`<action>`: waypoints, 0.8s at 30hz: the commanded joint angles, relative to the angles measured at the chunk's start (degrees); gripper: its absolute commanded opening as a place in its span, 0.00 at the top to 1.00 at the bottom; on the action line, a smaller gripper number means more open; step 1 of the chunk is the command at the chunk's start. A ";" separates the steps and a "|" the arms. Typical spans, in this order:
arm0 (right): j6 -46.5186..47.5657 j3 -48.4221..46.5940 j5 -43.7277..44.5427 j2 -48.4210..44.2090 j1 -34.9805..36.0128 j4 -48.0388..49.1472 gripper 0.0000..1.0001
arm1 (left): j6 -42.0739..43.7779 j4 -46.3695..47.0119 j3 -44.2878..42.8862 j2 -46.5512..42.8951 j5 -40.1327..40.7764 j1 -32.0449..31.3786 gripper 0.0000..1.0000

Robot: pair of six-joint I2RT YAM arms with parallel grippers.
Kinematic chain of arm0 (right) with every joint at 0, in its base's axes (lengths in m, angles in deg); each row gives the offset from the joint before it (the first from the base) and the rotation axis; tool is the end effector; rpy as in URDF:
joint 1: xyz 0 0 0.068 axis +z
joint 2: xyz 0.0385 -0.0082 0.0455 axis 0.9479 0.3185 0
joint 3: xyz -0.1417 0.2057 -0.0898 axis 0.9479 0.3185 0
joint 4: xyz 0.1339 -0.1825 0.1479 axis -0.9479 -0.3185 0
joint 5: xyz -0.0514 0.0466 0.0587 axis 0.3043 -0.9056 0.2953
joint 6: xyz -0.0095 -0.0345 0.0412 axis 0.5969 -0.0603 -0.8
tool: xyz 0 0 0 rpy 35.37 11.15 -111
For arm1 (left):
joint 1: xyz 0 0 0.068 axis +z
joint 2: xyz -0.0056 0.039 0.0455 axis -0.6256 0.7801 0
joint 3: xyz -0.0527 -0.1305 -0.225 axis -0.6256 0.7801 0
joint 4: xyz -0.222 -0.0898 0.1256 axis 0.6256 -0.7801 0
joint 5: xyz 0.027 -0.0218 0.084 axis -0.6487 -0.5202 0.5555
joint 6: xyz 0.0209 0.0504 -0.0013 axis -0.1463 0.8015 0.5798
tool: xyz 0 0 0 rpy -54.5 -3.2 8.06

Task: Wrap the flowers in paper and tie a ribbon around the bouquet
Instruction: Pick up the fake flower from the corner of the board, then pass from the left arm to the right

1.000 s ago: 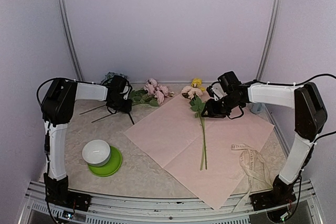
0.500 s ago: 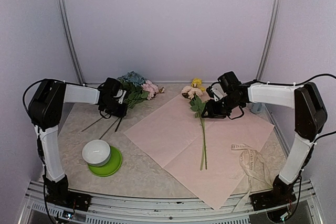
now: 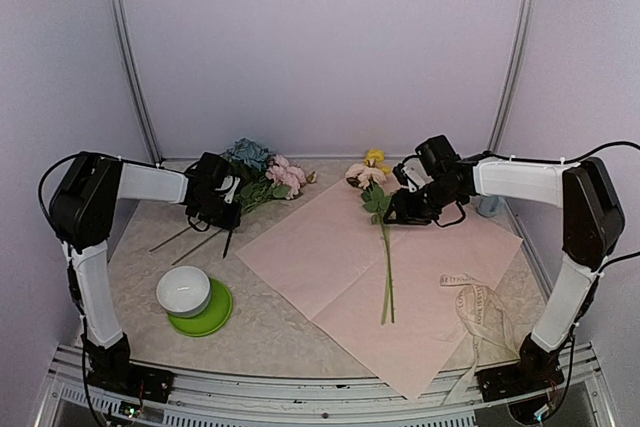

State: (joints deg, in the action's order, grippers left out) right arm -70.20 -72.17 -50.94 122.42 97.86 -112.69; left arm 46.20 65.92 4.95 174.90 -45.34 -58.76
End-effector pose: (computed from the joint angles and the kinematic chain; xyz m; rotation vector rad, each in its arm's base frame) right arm 0.3405 0.1817 0.2032 -0.2307 2.6256 0.7083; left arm 0.3863 -0.1405 0.1301 0.4304 2.5464 -0.1247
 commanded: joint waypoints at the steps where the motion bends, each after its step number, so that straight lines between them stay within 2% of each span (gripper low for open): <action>1: 0.50 0.41 -0.42 -2.41 -0.33 -0.37 0.57 | 0.03 1.09 1.09 -1.83 0.47 -0.18 0.79; 5: 0.61 0.41 -0.38 -2.33 -0.32 -0.55 0.57 | -0.04 2.51 1.92 -3.66 0.12 -0.16 0.78; 10: 0.63 0.33 -0.39 -2.24 -0.33 -0.55 0.57 | -0.06 3.12 2.19 -5.32 1.49 -0.48 0.83; 12: 0.70 0.24 -0.39 -2.24 -0.31 -0.53 0.57 | -0.09 3.32 2.40 -6.12 2.64 -0.70 0.87; 15: 0.86 0.11 -0.32 -2.24 -0.33 -0.76 0.57 | -0.16 4.23 3.18 -7.72 3.41 -0.88 1.00; 20: 1.28 -0.66 0.08 -2.77 -0.33 -1.30 0.57 | -1.31 7.20 5.14 -12.16 4.37 -1.14 1.00; 24: 2.21 -1.35 -0.05 -4.19 -0.33 -1.18 0.56 | -2.80 15.70 9.41 -20.33 3.59 -1.28 1.00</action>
State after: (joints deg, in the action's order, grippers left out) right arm -69.52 -72.19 -50.98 121.72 97.86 -113.04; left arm 45.39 71.51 11.26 162.94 -42.15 -59.74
